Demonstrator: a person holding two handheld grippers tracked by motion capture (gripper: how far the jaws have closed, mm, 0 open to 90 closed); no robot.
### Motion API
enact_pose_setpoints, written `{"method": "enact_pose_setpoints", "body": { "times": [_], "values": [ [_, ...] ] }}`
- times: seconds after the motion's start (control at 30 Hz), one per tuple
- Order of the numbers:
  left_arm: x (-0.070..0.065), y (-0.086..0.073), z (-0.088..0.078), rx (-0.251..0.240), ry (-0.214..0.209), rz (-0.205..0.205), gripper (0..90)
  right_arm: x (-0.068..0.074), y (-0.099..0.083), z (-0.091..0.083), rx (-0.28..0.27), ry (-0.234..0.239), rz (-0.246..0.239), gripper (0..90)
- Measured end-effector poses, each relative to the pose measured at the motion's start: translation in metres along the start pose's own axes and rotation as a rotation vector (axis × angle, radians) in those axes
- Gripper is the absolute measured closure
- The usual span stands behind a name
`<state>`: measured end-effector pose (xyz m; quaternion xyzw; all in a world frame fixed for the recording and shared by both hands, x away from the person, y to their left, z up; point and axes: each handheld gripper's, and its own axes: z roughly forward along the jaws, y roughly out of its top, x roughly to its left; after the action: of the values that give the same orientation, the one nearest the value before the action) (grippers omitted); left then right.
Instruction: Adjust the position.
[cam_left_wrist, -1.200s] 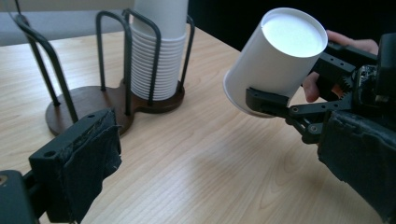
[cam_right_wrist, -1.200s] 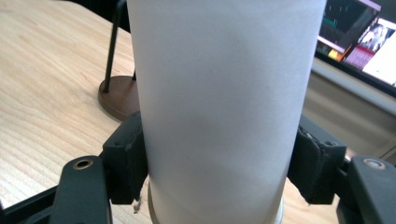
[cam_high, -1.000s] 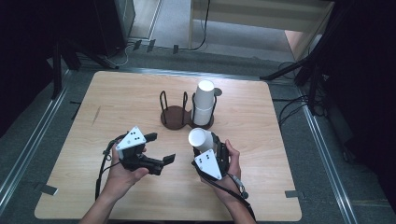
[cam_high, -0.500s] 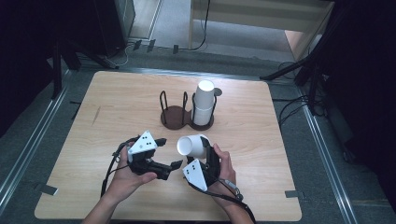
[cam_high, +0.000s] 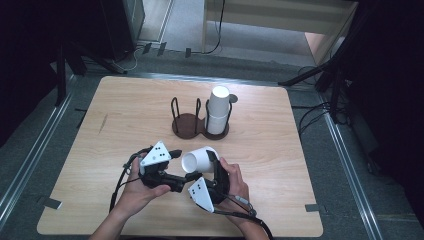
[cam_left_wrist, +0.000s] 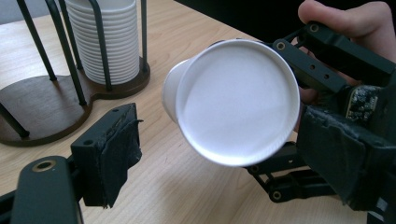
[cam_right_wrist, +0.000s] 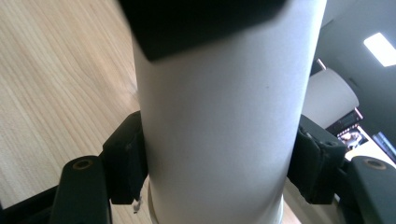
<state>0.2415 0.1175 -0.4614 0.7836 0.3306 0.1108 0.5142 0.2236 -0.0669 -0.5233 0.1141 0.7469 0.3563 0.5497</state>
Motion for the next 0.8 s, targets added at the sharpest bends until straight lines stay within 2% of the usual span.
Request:
{"method": "enact_pose_setpoints", "body": {
  "times": [0.27, 0.43, 0.63, 0.8],
  "values": [
    [-0.0012, 0.0002, 0.0009, 0.016, -0.009, 0.007, 17.1, 0.0056, 0.0049, -0.0021, -0.021, 0.013, -0.029, 30.8],
    [-0.0027, 0.0001, 0.0037, 0.042, 0.005, 0.01, 21.0, 0.007, 0.0078, -0.0038, -0.037, 0.022, -0.038, 30.6],
    [-0.0034, 0.0006, 0.0029, 0.041, -0.005, 0.014, 26.8, 0.0093, 0.0091, -0.0052, -0.048, 0.03, -0.056, 30.5],
    [-0.0016, 0.001, 0.001, 0.041, -0.016, 0.011, 27.9, 0.0093, 0.0092, -0.0059, -0.056, 0.035, -0.066, 30.2]
  ]
}}
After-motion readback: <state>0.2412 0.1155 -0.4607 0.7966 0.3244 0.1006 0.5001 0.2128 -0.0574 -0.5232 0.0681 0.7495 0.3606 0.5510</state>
